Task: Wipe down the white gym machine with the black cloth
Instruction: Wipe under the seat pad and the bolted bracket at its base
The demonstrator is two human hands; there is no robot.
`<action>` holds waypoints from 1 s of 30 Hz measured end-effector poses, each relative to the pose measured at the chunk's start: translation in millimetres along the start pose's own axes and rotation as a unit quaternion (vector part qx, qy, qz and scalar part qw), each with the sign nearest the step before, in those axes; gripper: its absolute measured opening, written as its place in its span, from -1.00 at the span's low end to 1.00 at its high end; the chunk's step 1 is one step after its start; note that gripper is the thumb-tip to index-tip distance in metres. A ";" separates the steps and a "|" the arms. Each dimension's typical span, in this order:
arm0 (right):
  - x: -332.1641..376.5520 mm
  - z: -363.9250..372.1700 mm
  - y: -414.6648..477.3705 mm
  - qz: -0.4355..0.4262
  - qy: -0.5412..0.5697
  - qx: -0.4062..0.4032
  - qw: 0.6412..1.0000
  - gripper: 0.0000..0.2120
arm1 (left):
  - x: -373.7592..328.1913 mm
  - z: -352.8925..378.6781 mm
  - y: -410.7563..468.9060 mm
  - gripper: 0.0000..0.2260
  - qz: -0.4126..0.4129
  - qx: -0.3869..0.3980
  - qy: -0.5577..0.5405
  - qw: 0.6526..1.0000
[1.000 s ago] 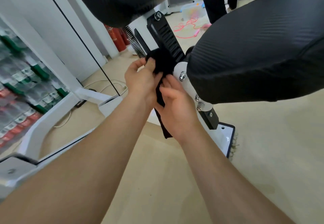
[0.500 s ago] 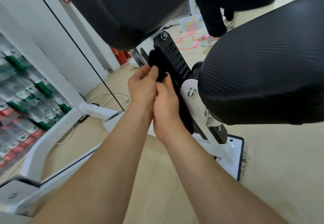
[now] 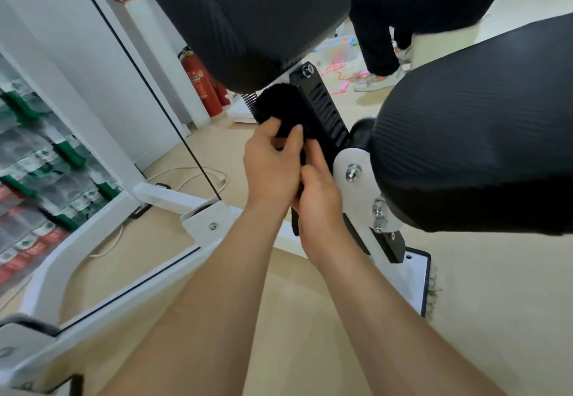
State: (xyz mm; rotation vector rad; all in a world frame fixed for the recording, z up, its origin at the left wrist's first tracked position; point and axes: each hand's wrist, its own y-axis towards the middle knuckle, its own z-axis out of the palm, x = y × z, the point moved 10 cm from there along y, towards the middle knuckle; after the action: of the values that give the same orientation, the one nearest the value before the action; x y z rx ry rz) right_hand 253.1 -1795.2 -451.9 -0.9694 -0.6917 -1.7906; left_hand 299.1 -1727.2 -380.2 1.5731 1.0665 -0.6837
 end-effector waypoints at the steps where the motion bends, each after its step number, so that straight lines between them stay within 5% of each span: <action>1: -0.8 -2.1 -1.3 0.002 -0.002 0.009 1.000 -0.40 | 0.7 -2.1 -0.2 -0.82 -0.001 0.001 0.009 1.000; 8: -9.7 -17.0 -11.8 0.050 -0.018 -0.006 0.999 -0.28 | 47.9 8.8 -36.5 -0.75 -0.092 0.086 0.156 0.980; 10: -6.2 -15.7 -12.5 0.045 -0.027 0.004 0.999 -0.37 | 40.8 -7.9 -26.9 -0.88 -0.120 0.023 0.062 0.991; 12: -4.0 -16.5 -15.7 0.039 -0.054 0.010 0.998 -0.42 | 26.3 -13.2 -18.7 -0.64 -0.122 -0.008 -0.089 0.988; 14: -7.4 -20.2 -19.3 0.042 -0.068 0.006 0.997 -0.40 | 15.5 -5.8 -8.9 -0.50 -0.107 0.000 -0.138 0.985; 16: -14.5 -23.1 -21.3 0.041 -0.079 0.004 0.996 -0.39 | 17.9 2.4 -4.1 -0.64 -0.123 -0.017 -0.141 0.982; 22: -25.9 -39.6 -16.5 0.037 -0.123 -0.029 0.991 -0.37 | 29.2 15.5 -18.1 -0.85 -0.112 0.010 0.106 0.988; 26: -45.6 -56.8 -26.8 0.105 -0.099 -0.045 0.989 -0.32 | 72.0 29.4 -44.3 -0.77 -0.176 0.191 0.269 0.928; 28: -69.7 -64.5 -38.9 0.172 -0.049 -0.036 0.983 -0.33 | 94.7 26.6 -65.3 -0.78 -0.230 0.223 0.228 0.919; 30: -75.5 -65.1 -45.2 0.188 0.013 -0.030 0.982 -0.44 | 94.1 13.0 -58.7 -0.80 -0.244 0.140 0.111 0.953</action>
State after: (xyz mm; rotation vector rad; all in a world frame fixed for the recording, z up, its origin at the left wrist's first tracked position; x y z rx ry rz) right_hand 208.8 -1793.6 -552.0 -1.0391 -0.4066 -1.4927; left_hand 288.8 -1710.8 -490.1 1.6652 1.6125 -1.0424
